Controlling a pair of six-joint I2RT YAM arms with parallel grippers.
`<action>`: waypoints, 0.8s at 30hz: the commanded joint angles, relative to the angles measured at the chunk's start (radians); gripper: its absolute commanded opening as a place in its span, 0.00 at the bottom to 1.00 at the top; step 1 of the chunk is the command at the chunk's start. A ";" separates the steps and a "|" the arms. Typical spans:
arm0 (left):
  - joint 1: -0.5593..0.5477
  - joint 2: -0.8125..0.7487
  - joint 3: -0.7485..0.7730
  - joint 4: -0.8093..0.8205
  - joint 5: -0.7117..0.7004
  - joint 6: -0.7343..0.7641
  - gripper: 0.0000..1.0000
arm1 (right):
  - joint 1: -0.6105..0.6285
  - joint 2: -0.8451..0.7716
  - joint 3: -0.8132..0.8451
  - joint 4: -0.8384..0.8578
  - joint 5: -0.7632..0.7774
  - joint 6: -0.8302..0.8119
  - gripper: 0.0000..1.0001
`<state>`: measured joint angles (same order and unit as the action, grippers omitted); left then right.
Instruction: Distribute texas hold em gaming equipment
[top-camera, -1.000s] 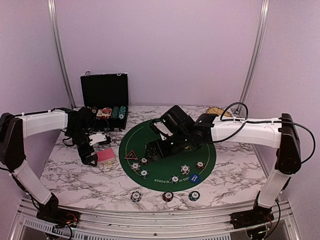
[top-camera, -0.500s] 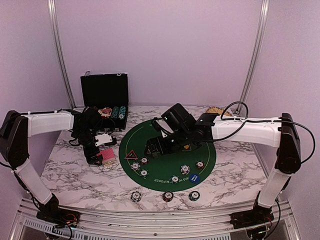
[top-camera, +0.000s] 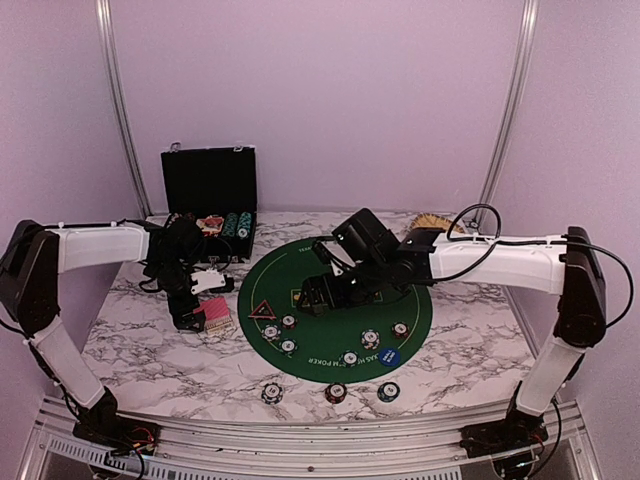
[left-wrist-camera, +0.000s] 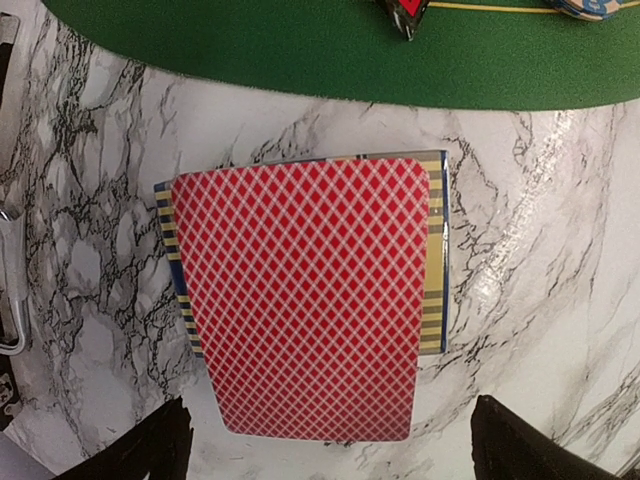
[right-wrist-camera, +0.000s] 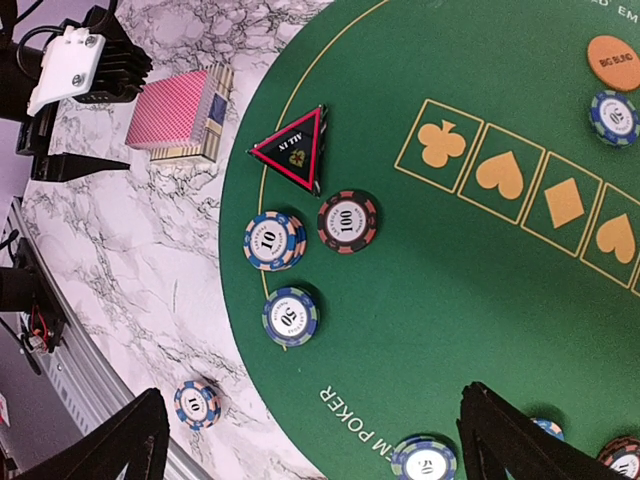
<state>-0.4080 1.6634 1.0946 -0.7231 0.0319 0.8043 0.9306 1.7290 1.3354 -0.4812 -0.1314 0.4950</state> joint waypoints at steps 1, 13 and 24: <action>-0.002 0.023 -0.012 0.013 -0.020 0.019 0.99 | -0.010 -0.040 -0.010 0.019 -0.004 0.011 0.99; 0.001 0.045 -0.028 0.053 -0.027 0.001 0.99 | -0.016 -0.061 -0.043 0.022 -0.001 0.013 0.99; 0.020 0.052 -0.043 0.104 -0.049 -0.021 0.99 | -0.019 -0.065 -0.062 0.032 -0.002 0.014 0.99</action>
<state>-0.3981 1.7061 1.0695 -0.6430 -0.0097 0.7937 0.9199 1.6943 1.2816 -0.4706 -0.1310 0.4992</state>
